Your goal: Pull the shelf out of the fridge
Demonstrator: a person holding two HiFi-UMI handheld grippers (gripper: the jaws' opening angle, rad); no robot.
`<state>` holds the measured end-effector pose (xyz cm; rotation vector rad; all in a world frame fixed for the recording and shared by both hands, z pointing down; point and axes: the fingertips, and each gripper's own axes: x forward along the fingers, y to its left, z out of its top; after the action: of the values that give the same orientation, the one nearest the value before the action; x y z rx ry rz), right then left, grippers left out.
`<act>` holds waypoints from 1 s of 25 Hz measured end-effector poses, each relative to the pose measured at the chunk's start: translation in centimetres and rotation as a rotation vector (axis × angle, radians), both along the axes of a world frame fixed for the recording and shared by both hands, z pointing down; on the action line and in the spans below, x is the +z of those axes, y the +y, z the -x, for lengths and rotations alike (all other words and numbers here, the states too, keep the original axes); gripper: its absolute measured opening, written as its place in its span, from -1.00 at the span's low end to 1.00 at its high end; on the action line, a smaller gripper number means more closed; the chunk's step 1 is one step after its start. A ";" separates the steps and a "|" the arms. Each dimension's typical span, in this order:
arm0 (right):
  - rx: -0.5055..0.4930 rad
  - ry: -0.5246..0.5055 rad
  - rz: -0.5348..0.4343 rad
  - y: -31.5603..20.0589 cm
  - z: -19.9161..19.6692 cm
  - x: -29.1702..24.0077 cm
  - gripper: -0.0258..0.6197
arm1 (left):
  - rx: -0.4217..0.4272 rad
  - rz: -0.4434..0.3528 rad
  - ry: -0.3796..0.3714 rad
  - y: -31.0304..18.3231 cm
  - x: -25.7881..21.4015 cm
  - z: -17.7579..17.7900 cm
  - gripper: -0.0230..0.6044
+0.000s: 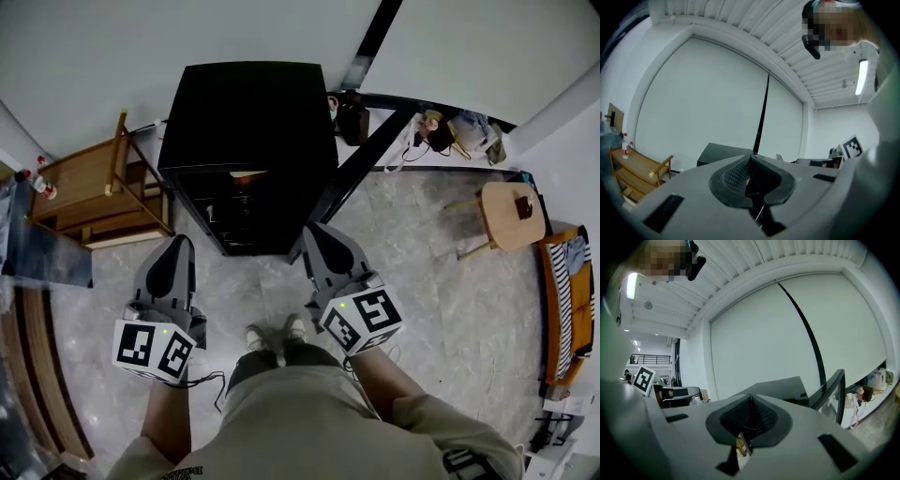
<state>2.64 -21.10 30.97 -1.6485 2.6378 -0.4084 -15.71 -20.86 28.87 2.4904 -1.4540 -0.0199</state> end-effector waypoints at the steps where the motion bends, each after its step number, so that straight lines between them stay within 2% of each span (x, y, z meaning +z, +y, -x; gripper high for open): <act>1: -0.001 -0.015 0.003 -0.5 -0.2 0.4 -0.93 | -0.014 0.021 0.032 -0.6 0.6 -0.1 -0.91; 5: -0.002 -0.128 0.017 -2.4 -0.8 1.9 -0.92 | -0.034 0.093 0.131 -2.6 3.1 -0.7 -0.90; 8: -0.027 -0.157 0.067 -3.9 -0.3 4.0 -0.85 | -0.041 0.147 0.191 -4.0 5.5 -0.8 -0.90; 11: -0.063 -0.165 0.131 -5.0 0.8 6.9 -0.70 | -0.093 0.168 0.221 -5.2 7.7 0.1 -0.90; 13: -0.063 -0.182 0.156 -5.7 1.3 8.5 -0.66 | -0.141 0.174 0.249 -6.2 9.1 0.8 -0.90; 16: -0.052 -0.228 0.184 -6.8 2.0 10.8 -0.61 | -0.166 0.188 0.293 -7.5 11.2 0.9 -0.89; 17: -0.047 -0.247 0.191 -7.1 2.3 11.6 -0.60 | -0.165 0.194 0.309 -7.8 12.0 0.9 -0.86; 19: -0.037 -0.286 0.205 -7.8 2.8 13.1 -0.57 | -0.157 0.210 0.344 -8.5 13.6 0.7 -0.64; 25: -0.002 -0.428 0.268 -9.6 3.8 18.2 -0.50 | -0.153 0.268 0.488 -10.1 19.4 1.4 -0.51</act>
<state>-1.21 -30.70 49.20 -1.4130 2.3413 -1.0255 -17.16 -30.93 48.27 1.9746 -1.3273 -0.4029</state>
